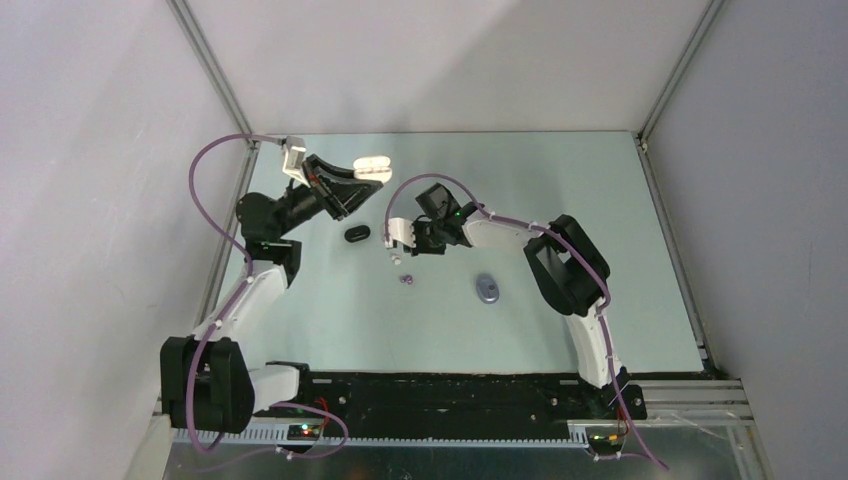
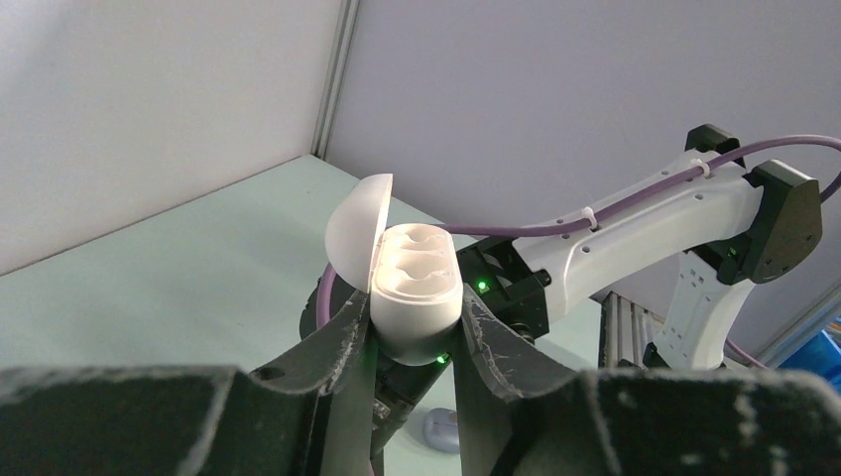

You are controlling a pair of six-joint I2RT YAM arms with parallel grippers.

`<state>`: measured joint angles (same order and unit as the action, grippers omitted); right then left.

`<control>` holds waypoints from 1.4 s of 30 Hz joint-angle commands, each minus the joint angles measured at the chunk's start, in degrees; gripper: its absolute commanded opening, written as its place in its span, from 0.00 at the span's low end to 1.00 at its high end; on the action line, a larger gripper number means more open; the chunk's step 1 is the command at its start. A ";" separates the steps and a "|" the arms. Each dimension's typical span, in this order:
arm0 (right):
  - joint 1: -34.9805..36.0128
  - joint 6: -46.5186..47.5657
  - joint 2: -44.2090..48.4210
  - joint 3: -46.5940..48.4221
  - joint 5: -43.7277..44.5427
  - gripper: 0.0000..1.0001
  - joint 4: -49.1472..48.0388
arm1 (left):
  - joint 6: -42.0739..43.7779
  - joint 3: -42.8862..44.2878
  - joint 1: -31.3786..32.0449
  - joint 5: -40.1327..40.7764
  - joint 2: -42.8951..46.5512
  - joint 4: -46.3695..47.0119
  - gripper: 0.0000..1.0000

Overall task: Insert the wireless bluetooth earbuds into the charging case
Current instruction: Pick up the left earbud from the center of the board, then insert the left earbud at the center of the board.

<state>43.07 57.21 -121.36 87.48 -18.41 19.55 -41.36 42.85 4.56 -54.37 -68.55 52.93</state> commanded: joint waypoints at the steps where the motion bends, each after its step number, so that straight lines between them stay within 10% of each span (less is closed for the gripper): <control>1: -0.01 -1.94 1.51 1.23 0.37 0.13 -1.42 | 1.37 0.10 0.61 -0.28 2.06 0.96 0.00; 14: -12.69 -24.71 26.68 8.68 -27.17 0.00 20.26 | 3.75 4.42 0.89 -11.08 -8.48 12.68 0.00; 42: -2.41 -32.84 17.75 30.04 -30.88 0.00 7.76 | 8.23 8.32 3.01 -21.23 -10.50 12.92 0.00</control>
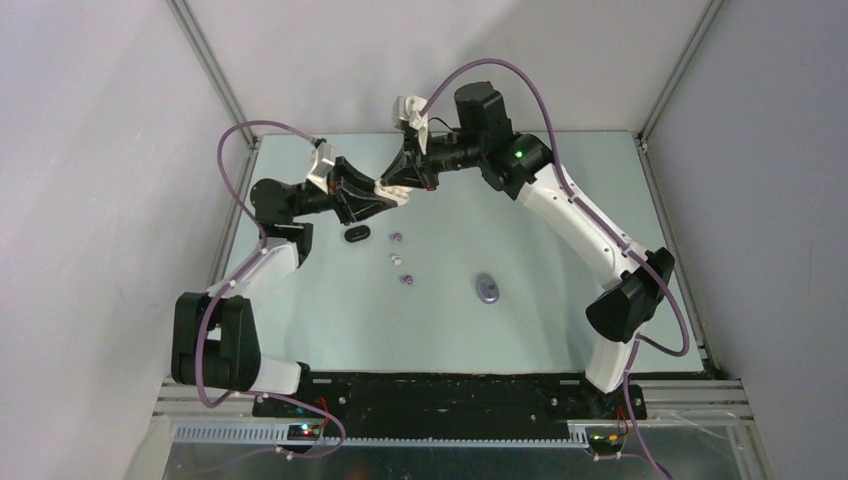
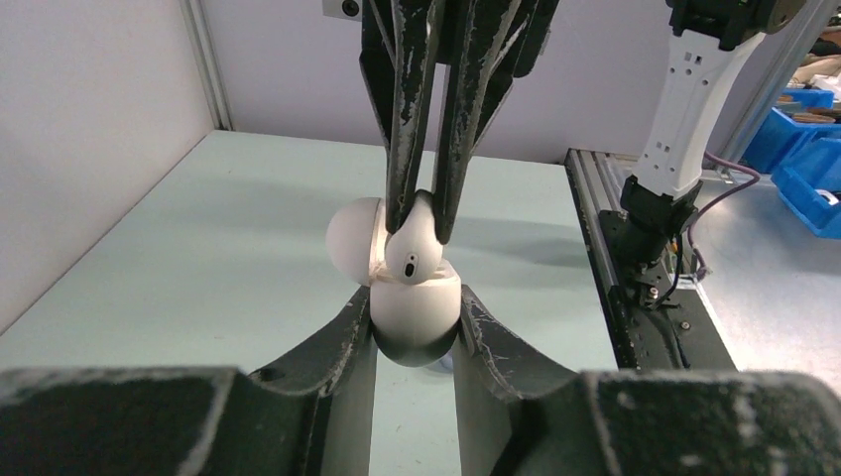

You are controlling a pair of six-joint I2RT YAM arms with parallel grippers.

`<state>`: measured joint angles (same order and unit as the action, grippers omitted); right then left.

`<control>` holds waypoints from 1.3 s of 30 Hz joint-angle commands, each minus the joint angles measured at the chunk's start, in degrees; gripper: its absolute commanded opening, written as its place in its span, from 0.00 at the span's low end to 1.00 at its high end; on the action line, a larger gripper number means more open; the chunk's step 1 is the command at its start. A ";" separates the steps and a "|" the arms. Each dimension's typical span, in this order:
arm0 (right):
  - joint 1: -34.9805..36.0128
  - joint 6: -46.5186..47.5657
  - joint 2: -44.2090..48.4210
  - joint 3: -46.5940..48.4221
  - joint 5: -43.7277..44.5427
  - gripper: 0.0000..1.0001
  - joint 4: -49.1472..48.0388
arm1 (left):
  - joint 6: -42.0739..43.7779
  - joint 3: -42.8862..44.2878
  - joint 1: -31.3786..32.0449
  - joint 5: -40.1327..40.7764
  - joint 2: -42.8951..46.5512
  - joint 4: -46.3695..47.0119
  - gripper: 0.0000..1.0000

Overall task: Insert the wireless bluetooth earbuds into the charging case
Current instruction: Insert the left earbud at the center of the board.

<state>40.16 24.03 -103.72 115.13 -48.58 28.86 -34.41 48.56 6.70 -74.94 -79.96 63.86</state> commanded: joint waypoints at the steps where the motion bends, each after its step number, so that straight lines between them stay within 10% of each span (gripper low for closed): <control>1: 0.61 0.28 0.15 2.45 -0.62 0.00 -1.64 | 1.28 2.60 0.91 -0.61 0.89 2.04 0.00; 39: -1.97 5.11 1.26 2.29 1.43 0.00 4.61 | 0.77 3.53 0.96 0.71 -0.30 1.49 0.00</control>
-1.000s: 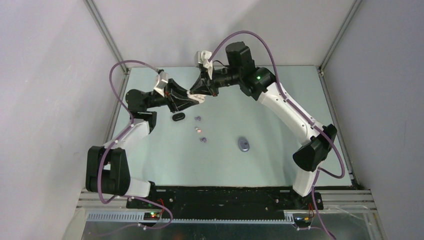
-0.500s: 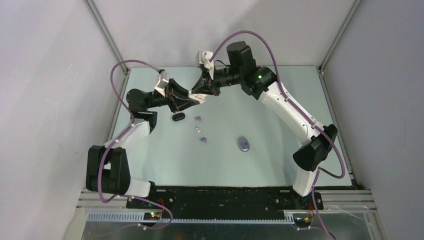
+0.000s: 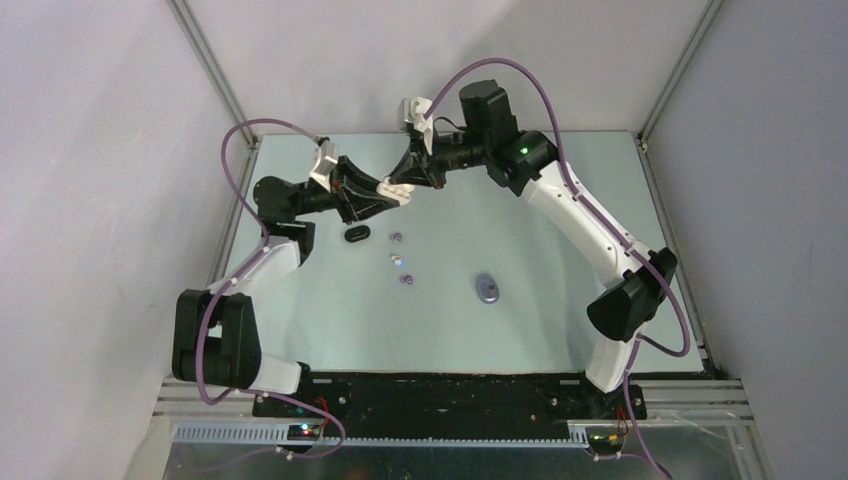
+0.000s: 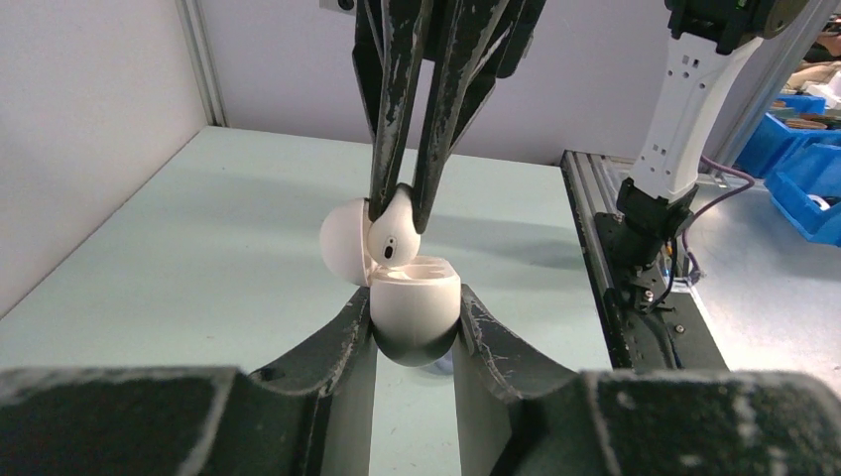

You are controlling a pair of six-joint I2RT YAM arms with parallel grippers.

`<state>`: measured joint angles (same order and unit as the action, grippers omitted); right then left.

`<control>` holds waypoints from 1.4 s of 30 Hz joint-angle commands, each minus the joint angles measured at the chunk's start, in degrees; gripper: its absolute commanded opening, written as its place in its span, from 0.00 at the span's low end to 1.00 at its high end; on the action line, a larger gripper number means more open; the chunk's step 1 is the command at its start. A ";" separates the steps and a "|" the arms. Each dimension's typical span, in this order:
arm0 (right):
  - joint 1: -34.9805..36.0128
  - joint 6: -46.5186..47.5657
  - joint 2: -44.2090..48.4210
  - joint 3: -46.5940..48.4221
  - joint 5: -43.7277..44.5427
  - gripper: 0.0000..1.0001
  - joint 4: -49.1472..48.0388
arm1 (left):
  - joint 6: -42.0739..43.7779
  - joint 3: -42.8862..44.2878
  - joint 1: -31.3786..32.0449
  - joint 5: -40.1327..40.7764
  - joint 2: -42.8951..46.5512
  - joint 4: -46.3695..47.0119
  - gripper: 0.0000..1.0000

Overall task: Insert the wireless bluetooth earbuds into the charging case
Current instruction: Insert the left earbud at the center of the board.

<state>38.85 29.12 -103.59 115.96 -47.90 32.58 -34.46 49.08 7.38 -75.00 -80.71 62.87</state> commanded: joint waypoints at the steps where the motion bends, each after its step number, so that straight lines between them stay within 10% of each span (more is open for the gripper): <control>1: -0.55 0.21 0.98 1.37 0.73 0.00 1.17 | 0.82 3.07 0.27 0.75 0.52 2.41 0.00; 24: 2.29 1.50 -1.96 2.39 -1.37 0.01 2.45 | 0.73 4.14 0.29 1.32 0.23 1.98 0.00; 34: 1.44 -6.57 1.92 6.69 -1.42 0.43 -1.35 | 1.10 3.97 0.26 1.27 0.11 -1.39 0.00; 42: -4.03 -15.91 7.02 6.47 -7.13 0.51 -5.50 | 2.34 5.61 -3.33 1.72 -1.21 -7.19 0.00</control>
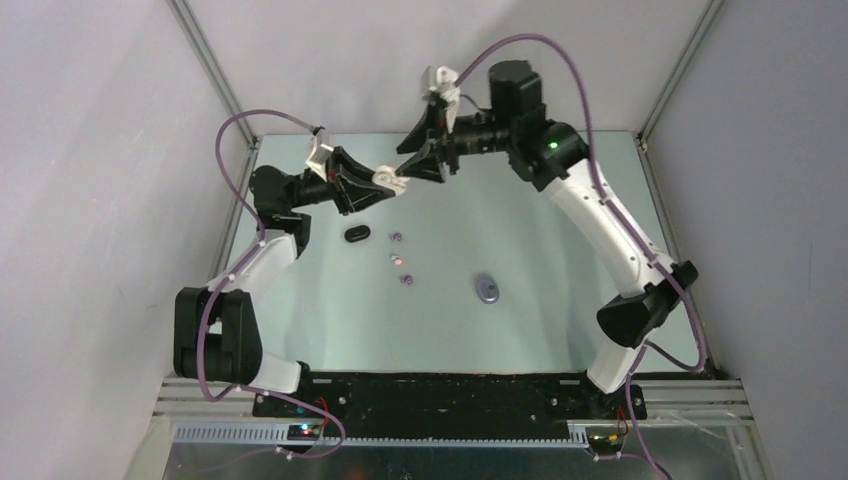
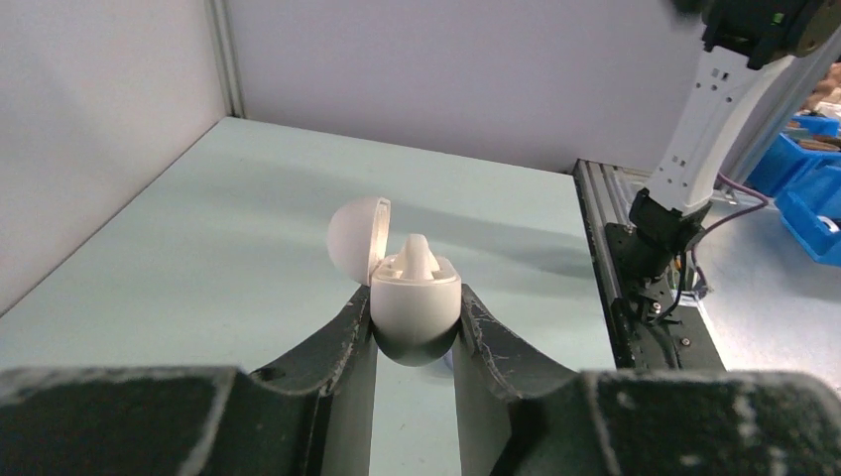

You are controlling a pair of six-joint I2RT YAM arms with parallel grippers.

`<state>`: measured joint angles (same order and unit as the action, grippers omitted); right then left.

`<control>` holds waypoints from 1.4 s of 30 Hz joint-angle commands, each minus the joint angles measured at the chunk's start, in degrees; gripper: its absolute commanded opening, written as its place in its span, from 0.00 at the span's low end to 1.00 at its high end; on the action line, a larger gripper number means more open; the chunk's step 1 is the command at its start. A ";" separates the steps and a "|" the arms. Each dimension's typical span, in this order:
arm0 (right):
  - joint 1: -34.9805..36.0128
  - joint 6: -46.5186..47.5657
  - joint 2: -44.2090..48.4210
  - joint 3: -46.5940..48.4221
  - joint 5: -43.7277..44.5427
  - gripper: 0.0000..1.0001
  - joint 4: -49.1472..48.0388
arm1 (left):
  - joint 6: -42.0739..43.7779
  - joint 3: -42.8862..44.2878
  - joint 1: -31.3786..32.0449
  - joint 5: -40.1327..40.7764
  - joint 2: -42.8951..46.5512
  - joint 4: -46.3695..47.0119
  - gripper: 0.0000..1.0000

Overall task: Insert the wireless bluetooth earbuds into the charging case
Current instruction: Insert the left earbud at the center of the board, then pick up the right earbud from the center of the board.

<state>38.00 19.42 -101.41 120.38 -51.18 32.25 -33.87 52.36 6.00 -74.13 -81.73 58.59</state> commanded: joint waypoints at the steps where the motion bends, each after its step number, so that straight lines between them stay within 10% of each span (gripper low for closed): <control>1: -4.38 -6.82 5.04 0.85 -3.40 0.51 -5.93 | 1.77 2.28 -2.77 0.88 -0.01 -3.59 0.00; 12: -5.72 2.78 10.85 -27.09 16.09 0.35 -9.99 | 4.72 -6.24 -8.68 7.23 15.49 -9.09 0.00; 17: -4.46 4.82 0.70 -23.97 16.72 0.24 0.02 | 7.51 -9.09 -8.84 10.98 21.71 -12.95 0.00; 27: -2.57 -26.35 -21.24 -10.90 23.83 0.25 2.28 | 14.88 -9.71 -10.23 14.08 26.21 -30.99 0.00; 42: 0.42 -27.22 -30.32 -8.76 20.05 0.28 0.00 | 19.79 -8.23 -10.84 14.53 29.92 -44.09 0.00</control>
<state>38.20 -9.08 -131.70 110.04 -25.85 34.89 -15.84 42.78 -4.05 -60.12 -53.52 16.12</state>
